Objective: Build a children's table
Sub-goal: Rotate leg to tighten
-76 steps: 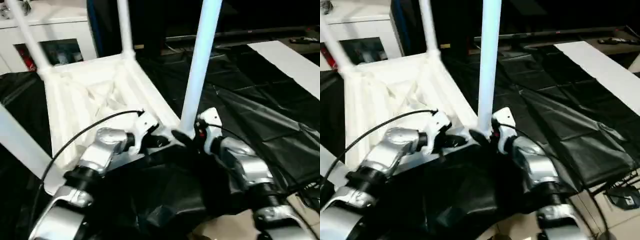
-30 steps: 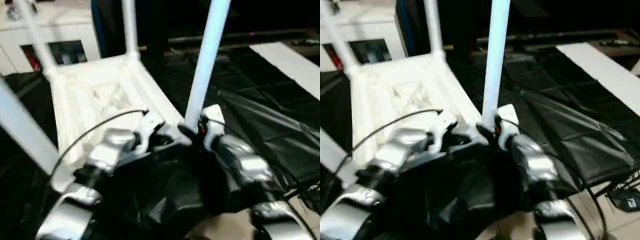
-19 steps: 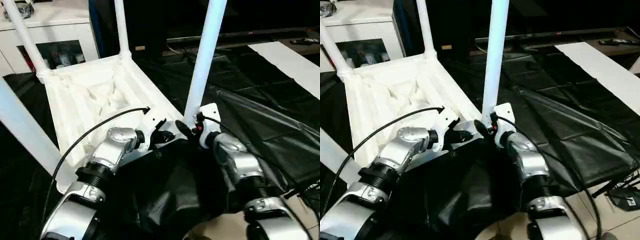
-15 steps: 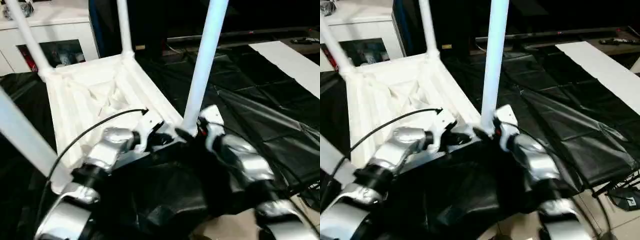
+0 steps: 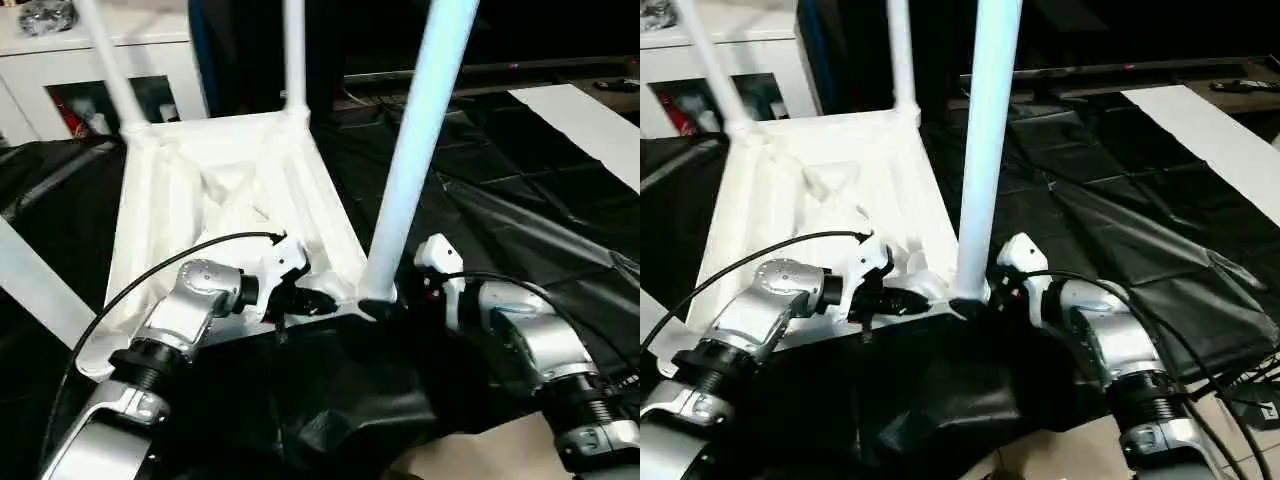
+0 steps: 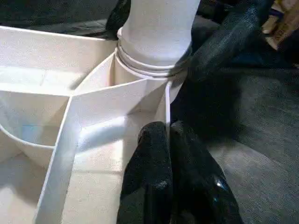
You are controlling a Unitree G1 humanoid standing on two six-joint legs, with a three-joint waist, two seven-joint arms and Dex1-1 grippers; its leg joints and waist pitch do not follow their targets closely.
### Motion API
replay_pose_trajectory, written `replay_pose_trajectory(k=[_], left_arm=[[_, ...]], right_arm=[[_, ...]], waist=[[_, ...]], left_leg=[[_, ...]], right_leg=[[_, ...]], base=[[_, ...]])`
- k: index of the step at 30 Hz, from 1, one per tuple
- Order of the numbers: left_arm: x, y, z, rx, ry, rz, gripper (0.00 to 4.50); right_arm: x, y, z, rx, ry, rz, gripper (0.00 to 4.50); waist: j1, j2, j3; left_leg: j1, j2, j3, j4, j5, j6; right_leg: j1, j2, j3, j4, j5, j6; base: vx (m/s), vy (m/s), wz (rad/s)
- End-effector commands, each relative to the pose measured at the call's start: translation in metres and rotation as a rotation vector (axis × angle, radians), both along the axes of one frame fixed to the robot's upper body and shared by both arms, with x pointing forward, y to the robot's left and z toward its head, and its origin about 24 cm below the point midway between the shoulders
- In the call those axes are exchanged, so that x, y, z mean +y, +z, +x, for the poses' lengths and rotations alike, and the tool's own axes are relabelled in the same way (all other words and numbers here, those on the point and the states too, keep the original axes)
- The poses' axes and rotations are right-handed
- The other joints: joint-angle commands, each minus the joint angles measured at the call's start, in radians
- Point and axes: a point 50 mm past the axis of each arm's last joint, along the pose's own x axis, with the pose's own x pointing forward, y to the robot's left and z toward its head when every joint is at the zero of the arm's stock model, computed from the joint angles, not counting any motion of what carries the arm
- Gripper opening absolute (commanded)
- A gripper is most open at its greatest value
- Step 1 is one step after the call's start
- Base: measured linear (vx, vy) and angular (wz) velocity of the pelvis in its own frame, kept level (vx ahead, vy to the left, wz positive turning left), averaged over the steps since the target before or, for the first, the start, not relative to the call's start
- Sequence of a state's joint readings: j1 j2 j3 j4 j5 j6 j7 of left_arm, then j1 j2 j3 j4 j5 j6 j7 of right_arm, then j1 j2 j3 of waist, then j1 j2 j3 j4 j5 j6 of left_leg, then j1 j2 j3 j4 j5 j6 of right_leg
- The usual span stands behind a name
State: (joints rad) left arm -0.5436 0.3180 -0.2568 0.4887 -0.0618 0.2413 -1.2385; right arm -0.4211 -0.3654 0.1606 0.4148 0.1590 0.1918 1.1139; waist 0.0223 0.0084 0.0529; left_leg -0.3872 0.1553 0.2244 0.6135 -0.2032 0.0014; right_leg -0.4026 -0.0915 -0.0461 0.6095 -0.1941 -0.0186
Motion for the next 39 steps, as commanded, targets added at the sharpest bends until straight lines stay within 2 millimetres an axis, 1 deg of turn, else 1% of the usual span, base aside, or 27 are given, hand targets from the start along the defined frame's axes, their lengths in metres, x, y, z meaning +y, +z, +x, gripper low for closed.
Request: replay_pose_trajectory(k=[1,3,4,7,9,10,12,13,15,18,20,21,22,23,24,25,26,28,29,30,31,32,33,36,37,38,39], left_arm=[[-0.013,0.016,-0.003,-0.035,-0.093,-0.079,0.0],[-0.012,0.016,-0.004,-0.032,-0.096,-0.077,0.0],[-0.012,0.016,-0.004,-0.033,-0.093,-0.077,0.0],[-0.011,0.015,-0.004,-0.033,-0.088,-0.073,0.0],[-0.011,0.016,-0.004,-0.032,-0.087,-0.072,0.0],[-0.011,0.016,-0.004,-0.032,-0.087,-0.072,0.0],[-0.011,0.016,-0.004,-0.031,-0.085,-0.071,0.0],[-0.011,0.016,-0.004,-0.034,-0.081,-0.07,0.0],[-0.012,0.015,-0.002,-0.039,-0.07,-0.07,0.0],[-0.016,0.016,0.002,-0.057,-0.025,-0.076,0.0],[-0.025,0.016,0.013,-0.088,0.079,-0.07,0.0],[-0.025,0.016,0.013,-0.088,0.079,-0.07,0.0],[-0.029,0.016,0.019,-0.105,0.132,-0.063,0.0],[-0.033,0.017,0.026,-0.123,0.199,-0.053,0.0],[-0.033,0.017,0.026,-0.123,0.199,-0.053,0.0],[-0.04,0.018,0.032,-0.136,0.266,-0.046,0.0],[-0.041,0.018,0.033,-0.137,0.27,-0.046,0.0],[-0.047,0.019,0.037,-0.148,0.312,-0.046,0.0],[-0.051,0.02,0.038,-0.151,0.325,-0.053,0.0],[-0.053,0.021,0.038,-0.151,0.327,-0.055,0.0],[-0.06,0.022,0.039,-0.16,0.331,-0.064,0.0],[-0.063,0.022,0.039,-0.163,0.333,-0.068,0.0],[-0.065,0.022,0.039,-0.164,0.33,-0.072,0.0],[-0.068,0.022,0.037,-0.163,0.311,-0.082,0.0],[-0.068,0.023,0.035,-0.162,0.269,-0.097,0.0],[-0.067,0.022,0.033,-0.159,0.253,-0.102,0.0],[-0.067,0.022,0.033,-0.159,0.253,-0.102,0.0]], right_arm=[[0.009,0.0,-0.005,0.018,0.068,0.015,3.8],[0.009,0.0,-0.005,0.021,0.072,0.018,3.8],[0.009,0.0,-0.006,0.024,0.074,0.02,3.55],[0.011,-0.001,-0.007,0.041,0.081,0.029,3.43],[0.011,-0.001,-0.007,0.045,0.083,0.032,3.17],[0.011,-0.001,-0.007,0.045,0.083,0.032,3.17],[0.012,-0.002,-0.008,0.054,0.083,0.039,2.92],[0.013,-0.002,-0.009,0.057,0.081,0.041,2.83],[0.014,-0.003,-0.009,0.063,0.077,0.049,2.71],[0.018,-0.005,-0.009,0.069,0.043,0.065,2.62],[0.025,-0.014,0.002,0.063,-0.134,0.052,2.61],[0.025,-0.014,0.002,0.063,-0.134,0.052,2.6],[0.028,-0.018,0.007,0.066,-0.214,0.043,2.59],[0.032,-0.023,0.012,0.078,-0.308,0.029,2.59],[0.032,-0.023,0.012,0.078,-0.308,0.029,2.59],[0.041,-0.027,0.016,0.086,-0.386,0.016,2.59],[0.041,-0.027,0.016,0.087,-0.391,0.015,2.59],[0.05,-0.029,0.02,0.096,-0.446,0.017,2.59],[0.054,-0.028,0.023,0.1,-0.48,0.018,2.59],[0.056,-0.028,0.024,0.1,-0.498,0.016,2.59],[0.064,-0.026,0.031,0.094,-0.574,0.015,2.59],[0.068,-0.025,0.034,0.083,-0.593,0.02,2.59],[0.071,-0.023,0.035,0.071,-0.596,0.022,2.59],[0.078,-0.019,0.037,0.03,-0.558,0.041,2.59],[0.08,-0.016,0.036,0.072,-0.529,0.102,2.94],[0.08,-0.015,0.035,0.084,-0.516,0.119,3.15],[0.08,-0.015,0.035,0.084,-0.516,0.119,3.15]], waist=[[0.002,-0.004,-0.064],[0.008,-0.004,-0.064],[0.01,-0.004,-0.063],[0.012,-0.004,-0.062],[0.012,-0.005,-0.062],[0.012,-0.005,-0.063],[0.013,-0.004,-0.064],[0.014,0.0,-0.064],[0.013,-0.002,-0.064],[0.014,-0.003,-0.064],[0.008,-0.004,-0.06],[0.004,-0.004,-0.059],[0.0,-0.006,-0.059],[-0.004,-0.007,-0.058],[-0.004,-0.007,-0.058],[-0.008,-0.006,-0.058],[-0.009,-0.003,-0.057],[-0.018,-0.002,-0.057],[-0.019,-0.002,-0.058],[-0.021,-0.002,-0.059],[-0.023,0.001,-0.059],[-0.026,0.003,-0.061],[-0.029,0.002,-0.062],[-0.027,0.002,-0.063],[-0.027,-0.007,-0.065],[-0.024,-0.002,-0.065],[-0.024,-0.003,-0.065]], left_leg=[[0.025,0.087,-0.044,-0.079,-0.144,0.076],[0.029,0.088,-0.042,-0.078,-0.141,0.076],[0.028,0.088,-0.042,-0.079,-0.147,0.072],[0.029,0.087,-0.043,-0.081,-0.16,0.058],[0.028,0.086,-0.044,-0.081,-0.166,0.052],[0.028,0.086,-0.044,-0.08,-0.162,0.051],[0.028,0.085,-0.044,-0.08,-0.153,0.054],[0.028,0.086,-0.044,-0.079,-0.148,0.055],[0.027,0.085,-0.044,-0.079,-0.145,0.058],[0.028,0.086,-0.044,-0.08,-0.156,0.053],[0.028,0.084,-0.046,-0.082,-0.182,0.036],[0.027,0.082,-0.046,-0.083,-0.191,0.029],[0.031,0.08,-0.048,-0.083,-0.221,0.007],[0.029,0.078,-0.05,-0.084,-0.232,-0.004],[0.029,0.078,-0.05,-0.084,-0.232,-0.004],[0.033,0.078,-0.052,-0.084,-0.255,-0.018],[0.033,0.078,-0.053,-0.086,-0.259,-0.018],[0.03,0.076,-0.053,-0.087,-0.268,-0.019],[0.032,0.076,-0.054,-0.088,-0.271,-0.019],[0.033,0.076,-0.053,-0.086,-0.273,-0.019],[0.027,0.078,-0.055,-0.088,-0.259,-0.014],[0.029,0.076,-0.053,-0.087,-0.256,-0.015],[0.027,0.075,-0.053,-0.087,-0.254,-0.015],[0.027,0.076,-0.052,-0.085,-0.243,-0.005],[0.022,0.076,-0.05,-0.084,-0.213,0.017],[0.021,0.076,-0.05,-0.081,-0.187,0.035],[0.02,0.076,-0.049,-0.081,-0.179,0.042]], right_leg=[[0.042,-0.067,0.044,-0.063,-0.103,-0.273],[0.039,-0.067,0.044,-0.063,-0.101,-0.276],[0.039,-0.067,0.045,-0.064,-0.111,-0.274],[0.039,-0.067,0.045,-0.065,-0.135,-0.265],[0.04,-0.069,0.045,-0.067,-0.145,-0.261],[0.04,-0.069,0.045,-0.066,-0.14,-0.259],[0.041,-0.068,0.045,-0.065,-0.127,-0.262],[0.041,-0.067,0.045,-0.063,-0.116,-0.263],[0.041,-0.067,0.044,-0.063,-0.105,-0.266],[0.04,-0.068,0.044,-0.065,-0.124,-0.264],[0.038,-0.069,0.047,-0.071,-0.163,-0.256],[0.037,-0.068,0.047,-0.073,-0.185,-0.252],[0.035,-0.07,0.046,-0.079,-0.246,-0.24],[0.036,-0.072,0.047,-0.084,-0.284,-0.227],[0.036,-0.072,0.047,-0.084,-0.284,-0.227],[0.032,-0.071,0.047,-0.09,-0.327,-0.208],[0.031,-0.071,0.047,-0.091,-0.331,-0.204],[0.03,-0.067,0.046,-0.092,-0.323,-0.197],[0.029,-0.067,0.046,-0.093,-0.325,-0.196],[0.028,-0.068,0.046,-0.092,-0.324,-0.2],[0.032,-0.068,0.046,-0.09,-0.295,-0.203],[0.029,-0.066,0.045,-0.088,-0.277,-0.21],[0.031,-0.066,0.045,-0.086,-0.27,-0.212],[0.034,-0.068,0.045,-0.085,-0.238,-0.22],[0.04,-0.068,0.045,-0.08,-0.188,-0.229],[0.043,-0.07,0.046,-0.076,-0.158,-0.239],[0.043,-0.07,0.045,-0.075,-0.15,-0.242]], base=[[0.0,0.0,0.0],[0.0,0.0,0.0],[0.0,0.0,0.0],[0.0,0.0,0.0],[0.0,0.0,0.0],[0.0,0.0,0.0],[0.0,0.0,0.0],[0.0,0.0,0.0],[0.0,0.0,0.0],[0.0,0.0,0.0],[0.0,0.0,0.0],[0.0,0.0,0.0],[0.0,0.0,0.0],[0.0,0.0,0.0],[0.0,0.0,0.0],[0.0,0.0,0.0],[0.0,0.0,0.0],[0.0,0.0,0.0],[0.0,0.0,0.0],[0.0,0.0,0.0],[0.0,0.0,0.0],[0.0,0.0,0.0],[0.0,0.0,0.0],[0.0,0.0,0.0],[0.0,0.0,0.0],[0.0,0.0,0.0],[0.0,0.0,0.0]])
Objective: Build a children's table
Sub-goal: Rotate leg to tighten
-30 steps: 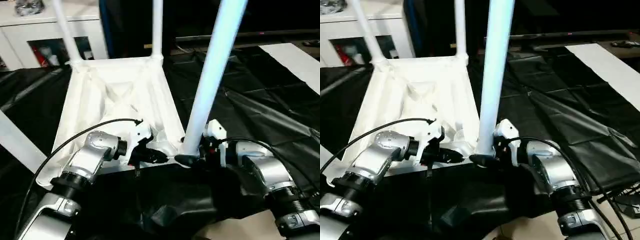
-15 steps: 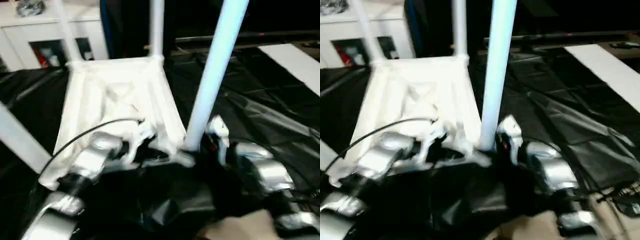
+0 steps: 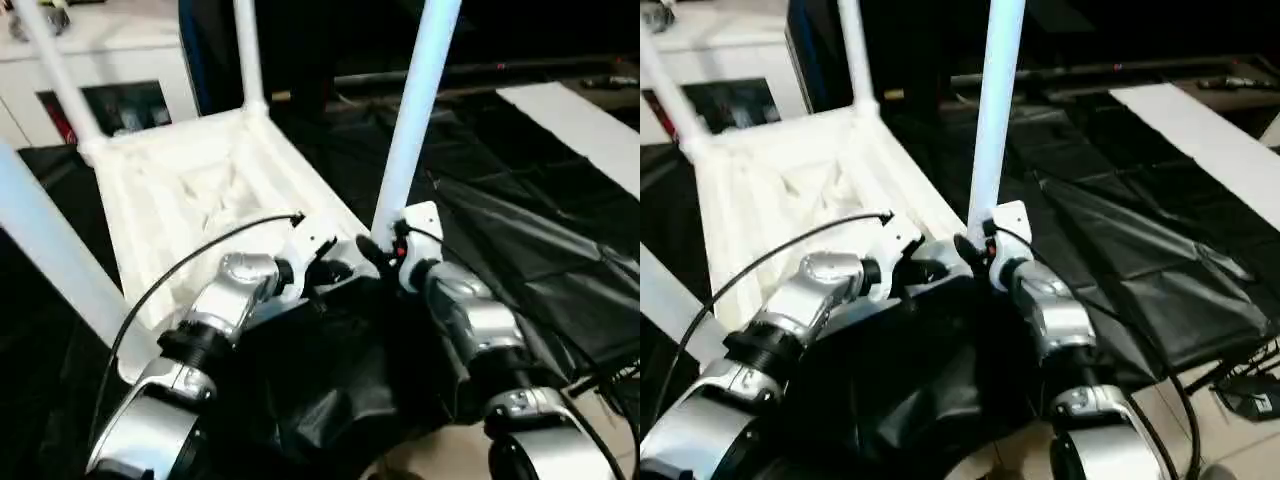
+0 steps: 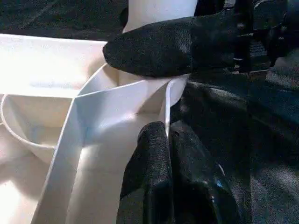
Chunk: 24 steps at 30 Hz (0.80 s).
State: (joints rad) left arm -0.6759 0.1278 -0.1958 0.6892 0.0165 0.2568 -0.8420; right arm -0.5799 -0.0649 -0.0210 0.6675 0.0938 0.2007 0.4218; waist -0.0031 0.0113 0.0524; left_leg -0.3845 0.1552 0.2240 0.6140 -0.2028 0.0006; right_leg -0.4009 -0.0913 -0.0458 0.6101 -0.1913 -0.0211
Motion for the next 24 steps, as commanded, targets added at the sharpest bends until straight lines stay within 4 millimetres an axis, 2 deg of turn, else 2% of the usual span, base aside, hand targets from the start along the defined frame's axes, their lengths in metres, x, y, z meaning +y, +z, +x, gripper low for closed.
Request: replay_pose_trajectory(k=[1,7,10,12,13,17,22,24], left_arm=[[-0.024,0.023,-0.002,-0.092,-0.122,-0.105,0.0],[-0.012,0.019,-0.007,-0.067,-0.172,-0.105,0.0],[-0.002,0.019,-0.012,-0.051,-0.232,-0.109,0.0],[0.0,0.02,-0.013,-0.047,-0.248,-0.111,0.0],[0.004,0.02,-0.015,-0.04,-0.272,-0.11,0.0],[0.013,0.02,-0.019,-0.023,-0.346,-0.084,0.0],[0.023,0.02,-0.024,0.009,-0.419,-0.052,0.0],[0.026,0.02,-0.026,0.025,-0.442,-0.04,0.0]], right_arm=[[0.038,-0.005,-0.013,0.059,0.217,0.078,3.31],[0.023,-0.001,-0.017,0.037,0.34,0.047,3.77],[0.009,0.002,-0.025,0.036,0.46,0.029,4.15],[0.005,0.003,-0.027,0.035,0.49,0.015,4.24],[-0.002,0.005,-0.033,0.036,0.557,-0.005,4.24],[-0.016,0.007,-0.04,0.043,0.64,-0.038,4.24],[-0.025,0.01,-0.044,0.063,0.698,-0.035,4.24],[-0.026,0.012,-0.046,0.067,0.721,-0.036,4.24]], waist=[[0.002,-0.004,-0.064],[-0.002,-0.004,-0.065],[0.002,-0.006,-0.065],[0.006,-0.004,-0.064],[0.009,-0.002,-0.063],[0.018,-0.002,-0.062],[0.03,-0.001,-0.062],[0.038,0.003,-0.062]], left_leg=[[0.017,0.077,-0.049,-0.082,-0.174,0.052],[0.017,0.08,-0.048,-0.078,-0.152,0.076],[0.018,0.08,-0.047,-0.076,-0.15,0.089],[0.019,0.083,-0.047,-0.077,-0.144,0.093],[0.022,0.084,-0.045,-0.078,-0.156,0.087],[0.025,0.086,-0.044,-0.081,-0.183,0.062],[0.027,0.087,-0.042,-0.081,-0.171,0.058],[0.027,0.089,-0.042,-0.081,-0.156,0.058]], right_leg=[[0.042,-0.069,0.044,-0.075,-0.149,-0.243],[0.044,-0.07,0.044,-0.069,-0.109,-0.268],[0.048,-0.07,0.043,-0.069,-0.102,-0.269],[0.045,-0.069,0.043,-0.067,-0.097,-0.272],[0.042,-0.067,0.043,-0.069,-0.115,-0.272],[0.04,-0.067,0.043,-0.07,-0.147,-0.267],[0.039,-0.067,0.044,-0.067,-0.129,-0.269],[0.038,-0.066,0.044,-0.063,-0.111,-0.269]], base=[[0.0,0.0,0.0],[0.0,0.0,0.0],[0.0,0.0,0.0],[0.0,0.0,0.0],[0.0,0.0,0.0],[0.0,0.0,0.0],[0.0,0.0,0.0],[0.0,0.0,0.0]])
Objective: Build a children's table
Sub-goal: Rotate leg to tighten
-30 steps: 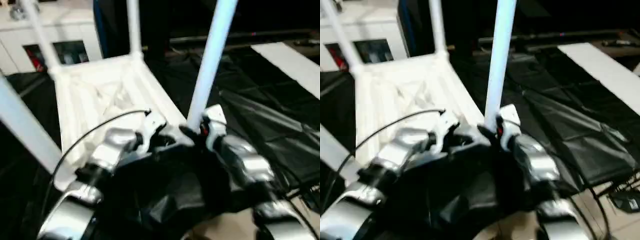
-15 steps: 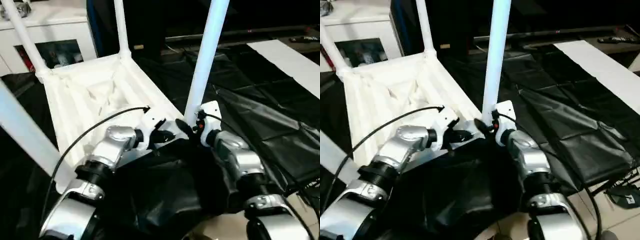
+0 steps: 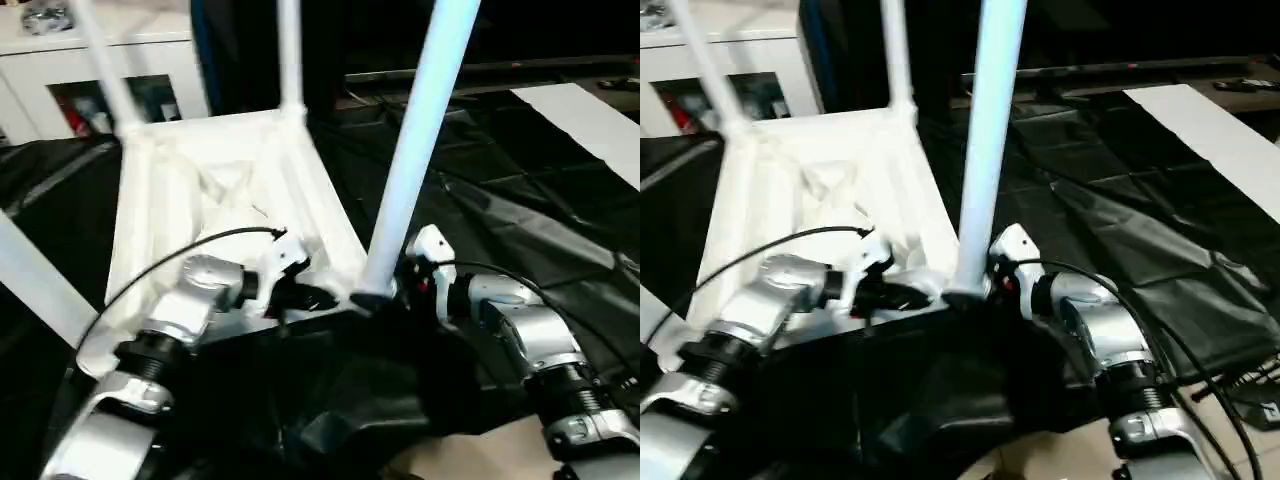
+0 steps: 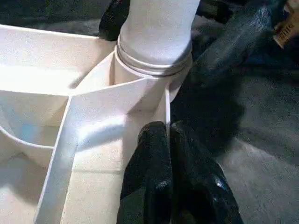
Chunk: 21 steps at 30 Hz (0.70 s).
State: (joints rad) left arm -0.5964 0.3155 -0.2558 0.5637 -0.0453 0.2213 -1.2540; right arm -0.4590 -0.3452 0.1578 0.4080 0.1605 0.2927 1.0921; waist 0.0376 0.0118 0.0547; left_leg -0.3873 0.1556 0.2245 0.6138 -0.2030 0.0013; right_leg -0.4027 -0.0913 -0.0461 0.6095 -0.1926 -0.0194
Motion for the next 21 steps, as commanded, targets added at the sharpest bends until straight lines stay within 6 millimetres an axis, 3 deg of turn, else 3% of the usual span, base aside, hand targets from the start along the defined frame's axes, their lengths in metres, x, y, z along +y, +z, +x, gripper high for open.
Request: replay_pose_trajectory(k=[1,3,14,21], left_arm=[[-0.013,0.016,-0.002,-0.042,-0.109,-0.052,0.0],[-0.013,0.016,-0.002,-0.042,-0.111,-0.051,0.0],[-0.013,0.014,-0.005,-0.041,-0.111,-0.055,0.0],[-0.024,0.016,0.008,-0.102,0.039,-0.073,0.0]], right_arm=[[0.005,-0.002,-0.006,0.023,0.052,0.005,4.09],[0.005,-0.002,-0.006,0.024,0.051,0.004,4.09],[0.009,-0.005,-0.009,0.041,0.052,0.012,3.06],[0.016,-0.014,0.0,0.021,-0.11,0.0,2.64]], waist=[[-0.001,0.002,-0.066],[0.002,0.001,-0.066],[0.005,0.001,-0.066],[0.001,-0.005,-0.063]], left_leg=[[0.031,0.088,-0.042,-0.08,-0.147,0.057],[0.031,0.087,-0.041,-0.08,-0.145,0.055],[0.03,0.086,-0.043,-0.08,-0.152,0.041],[0.03,0.084,-0.045,-0.083,-0.194,0.015]], right_leg=[[0.039,-0.066,0.044,-0.061,-0.094,-0.274],[0.039,-0.067,0.044,-0.061,-0.089,-0.277],[0.041,-0.068,0.044,-0.062,-0.102,-0.269],[0.038,-0.071,0.047,-0.072,-0.178,-0.253]], base=[[0.0,0.0,0.0],[0.0,0.0,0.0],[0.0,0.0,0.0],[0.0,0.0,0.0]])
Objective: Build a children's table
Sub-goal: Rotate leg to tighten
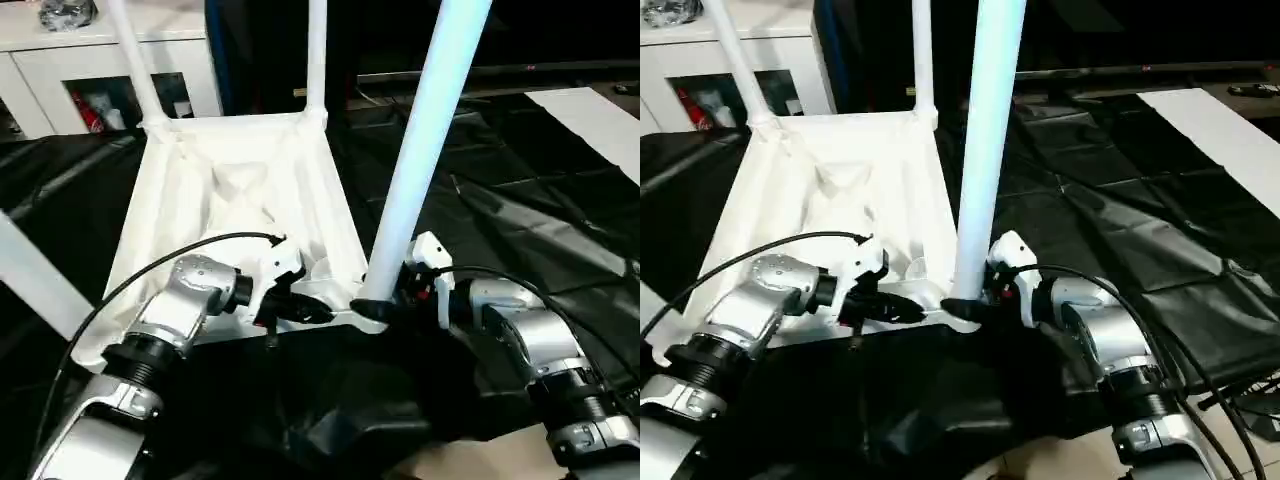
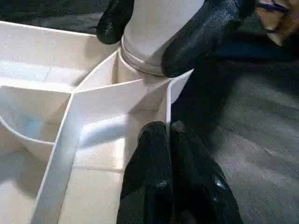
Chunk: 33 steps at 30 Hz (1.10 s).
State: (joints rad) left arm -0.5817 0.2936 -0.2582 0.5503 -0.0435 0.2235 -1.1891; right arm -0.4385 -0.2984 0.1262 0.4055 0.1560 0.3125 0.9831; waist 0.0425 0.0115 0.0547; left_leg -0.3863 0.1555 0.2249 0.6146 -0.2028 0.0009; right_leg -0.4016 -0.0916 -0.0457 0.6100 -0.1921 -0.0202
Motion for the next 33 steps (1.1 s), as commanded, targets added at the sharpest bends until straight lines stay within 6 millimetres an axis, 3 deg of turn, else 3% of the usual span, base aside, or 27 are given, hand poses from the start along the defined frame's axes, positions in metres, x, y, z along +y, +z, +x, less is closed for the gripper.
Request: replay_pose_trajectory(k=[1,5,10,15,18,23,28,30,31,33], left_arm=[[-0.022,0.019,0.012,-0.096,0.042,-0.068,0.0],[-0.035,0.017,0.021,-0.11,0.159,-0.054,0.0],[-0.058,0.017,0.027,-0.127,0.26,-0.054,0.0],[-0.068,0.018,0.024,-0.143,0.216,-0.074,0.0],[-0.066,0.018,0.021,-0.137,0.171,-0.088,0.0],[-0.057,0.016,0.014,-0.125,0.093,-0.094,0.0],[-0.046,0.018,0.005,-0.109,-0.024,-0.118,0.0],[-0.044,0.02,0.004,-0.1,-0.05,-0.125,0.0],[-0.041,0.021,0.001,-0.091,-0.08,-0.128,0.0],[-0.039,0.022,0.0,-0.086,-0.1,-0.128,0.0]], right_arm=[[0.016,-0.012,0.004,0.02,-0.086,-0.019,2.59],[0.026,-0.019,0.013,0.05,-0.257,-0.005,2.57],[0.048,-0.025,0.024,0.073,-0.459,-0.027,2.57],[0.068,-0.018,0.027,0.012,-0.399,0.003,2.57],[0.066,-0.014,0.027,0.027,-0.369,0.05,3.28],[0.053,-0.01,0.024,-0.012,-0.266,0.032,3.73],[0.031,-0.003,0.017,-0.028,-0.123,0.042,3.73],[0.027,-0.001,0.014,-0.021,-0.085,0.049,3.73],[0.023,0.0,0.01,-0.023,-0.036,0.043,3.73],[0.019,0.001,0.007,-0.026,0.003,0.033,3.73]], waist=[[-0.011,-0.005,-0.062],[-0.028,-0.004,-0.059],[-0.044,-0.003,-0.064],[-0.046,-0.003,-0.066],[-0.046,-0.002,-0.065],[-0.047,-0.004,-0.067],[-0.037,-0.004,-0.067],[-0.034,-0.004,-0.066],[-0.032,0.001,-0.064],[-0.029,-0.001,-0.064]], left_leg=[[0.027,0.081,-0.049,-0.086,-0.211,0.006],[0.031,0.079,-0.052,-0.087,-0.249,-0.017],[0.027,0.077,-0.051,-0.086,-0.216,-0.004],[0.021,0.075,-0.05,-0.082,-0.191,0.023],[0.022,0.076,-0.049,-0.082,-0.186,0.042],[0.02,0.08,-0.05,-0.08,-0.17,0.059],[0.022,0.082,-0.045,-0.076,-0.144,0.091],[0.023,0.082,-0.045,-0.078,-0.152,0.088],[0.024,0.084,-0.046,-0.079,-0.157,0.081],[0.025,0.086,-0.044,-0.08,-0.162,0.075]], right_leg=[[0.037,-0.072,0.046,-0.077,-0.224,-0.236],[0.031,-0.071,0.047,-0.088,-0.3,-0.215],[0.032,-0.068,0.046,-0.084,-0.246,-0.221],[0.039,-0.07,0.045,-0.08,-0.184,-0.232],[0.04,-0.068,0.044,-0.079,-0.167,-0.241],[0.044,-0.069,0.044,-0.072,-0.134,-0.253],[0.046,-0.07,0.045,-0.068,-0.09,-0.272],[0.044,-0.068,0.044,-0.068,-0.105,-0.274],[0.042,-0.067,0.044,-0.068,-0.116,-0.274],[0.042,-0.067,0.044,-0.068,-0.116,-0.273]], base=[[0.0,0.0,0.0],[0.0,0.0,0.0],[0.0,0.0,0.0],[0.0,0.0,0.0],[0.0,0.0,0.0],[0.0,0.0,0.0],[0.0,0.0,0.0],[0.0,0.0,0.0],[0.0,0.0,0.0],[0.0,0.0,0.0]])
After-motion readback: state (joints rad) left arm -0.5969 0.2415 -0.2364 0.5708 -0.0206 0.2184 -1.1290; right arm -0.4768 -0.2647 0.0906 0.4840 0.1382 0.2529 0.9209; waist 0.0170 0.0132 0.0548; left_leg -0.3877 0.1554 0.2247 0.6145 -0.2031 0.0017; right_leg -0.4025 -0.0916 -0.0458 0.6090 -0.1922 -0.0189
